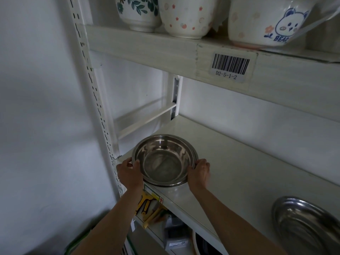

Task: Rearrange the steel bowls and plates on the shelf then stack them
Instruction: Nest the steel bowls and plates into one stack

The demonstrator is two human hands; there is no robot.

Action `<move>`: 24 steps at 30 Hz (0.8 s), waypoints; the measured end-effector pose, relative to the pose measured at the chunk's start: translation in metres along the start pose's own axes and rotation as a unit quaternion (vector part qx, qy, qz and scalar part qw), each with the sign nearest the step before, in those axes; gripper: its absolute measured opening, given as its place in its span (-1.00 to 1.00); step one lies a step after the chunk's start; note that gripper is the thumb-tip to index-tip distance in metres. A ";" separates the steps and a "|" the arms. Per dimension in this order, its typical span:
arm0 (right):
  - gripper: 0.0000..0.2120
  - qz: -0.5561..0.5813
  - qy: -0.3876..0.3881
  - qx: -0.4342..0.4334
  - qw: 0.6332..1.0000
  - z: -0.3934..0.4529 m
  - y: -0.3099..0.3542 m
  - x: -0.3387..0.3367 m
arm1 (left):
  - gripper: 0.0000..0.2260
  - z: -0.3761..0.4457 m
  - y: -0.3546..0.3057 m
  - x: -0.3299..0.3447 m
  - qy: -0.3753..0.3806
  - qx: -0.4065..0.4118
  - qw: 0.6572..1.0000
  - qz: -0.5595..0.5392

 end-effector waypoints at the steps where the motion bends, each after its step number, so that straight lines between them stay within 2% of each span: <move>1: -0.82 0.004 -0.001 0.000 1.000 0.000 -0.001 -0.001 | -0.76 0.000 0.000 0.000 0.000 0.002 1.000 -0.008; 6: -0.78 0.058 -0.012 0.006 0.998 0.001 -0.007 -0.001 | -0.68 -0.002 -0.001 0.000 0.000 -0.005 0.999 -0.035; 11: -0.51 0.096 0.000 0.060 0.994 0.009 -0.018 0.002 | -0.60 0.003 0.004 0.005 0.020 -0.025 0.999 -0.041; 14: -0.44 0.117 0.036 0.108 0.987 0.019 -0.027 0.013 | -0.64 0.014 0.014 0.013 0.054 -0.049 0.996 -0.053; 17: -0.48 0.141 0.074 0.119 0.980 0.026 -0.027 0.021 | -0.76 0.019 0.015 0.021 0.090 -0.049 0.992 -0.073; 21: -0.45 0.165 0.121 0.151 0.967 0.032 -0.035 0.036 | -0.71 0.018 0.009 0.028 0.126 -0.060 0.986 -0.089; 24: -0.60 0.201 0.140 0.165 0.955 0.031 -0.041 0.043 | -0.73 0.019 0.012 0.032 0.134 -0.069 0.983 -0.101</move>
Point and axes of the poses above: each hand's wrist, its own z-axis towards the middle knuckle, its own x-axis out of the palm, y = z × x, the point moved 9 cm from there along z, towards the middle knuckle, and after that the axes turned 1 degree about x, right-handed, at the moved point
